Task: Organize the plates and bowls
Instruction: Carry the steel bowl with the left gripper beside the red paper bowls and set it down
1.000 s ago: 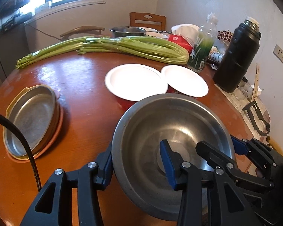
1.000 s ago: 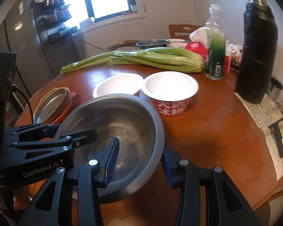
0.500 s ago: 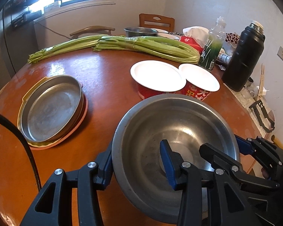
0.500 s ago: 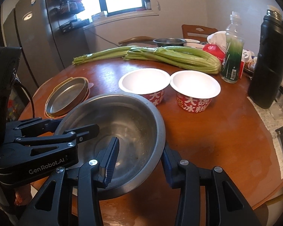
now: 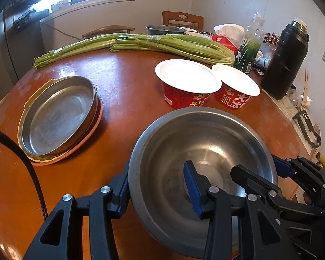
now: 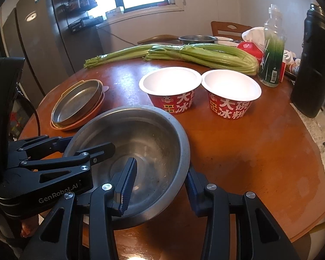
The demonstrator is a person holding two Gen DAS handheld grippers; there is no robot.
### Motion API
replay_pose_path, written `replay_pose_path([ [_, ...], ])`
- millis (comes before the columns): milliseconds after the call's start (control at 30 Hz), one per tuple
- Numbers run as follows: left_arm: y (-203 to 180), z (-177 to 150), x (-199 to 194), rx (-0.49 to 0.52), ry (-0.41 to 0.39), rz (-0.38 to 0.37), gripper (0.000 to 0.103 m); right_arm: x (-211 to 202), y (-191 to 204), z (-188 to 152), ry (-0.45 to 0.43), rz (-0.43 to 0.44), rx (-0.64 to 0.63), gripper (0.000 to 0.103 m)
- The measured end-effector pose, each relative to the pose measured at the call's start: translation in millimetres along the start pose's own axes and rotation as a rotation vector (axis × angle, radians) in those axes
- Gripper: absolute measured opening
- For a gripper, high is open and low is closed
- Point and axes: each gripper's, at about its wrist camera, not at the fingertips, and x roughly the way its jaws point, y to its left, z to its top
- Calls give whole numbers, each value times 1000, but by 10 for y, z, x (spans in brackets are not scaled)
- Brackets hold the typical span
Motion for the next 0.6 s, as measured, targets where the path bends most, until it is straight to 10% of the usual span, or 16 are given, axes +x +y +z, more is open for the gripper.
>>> replay_pose_path([
  [600,6,-30,95,-5,12,16,45,126,-34,-63,37,16,12,46],
])
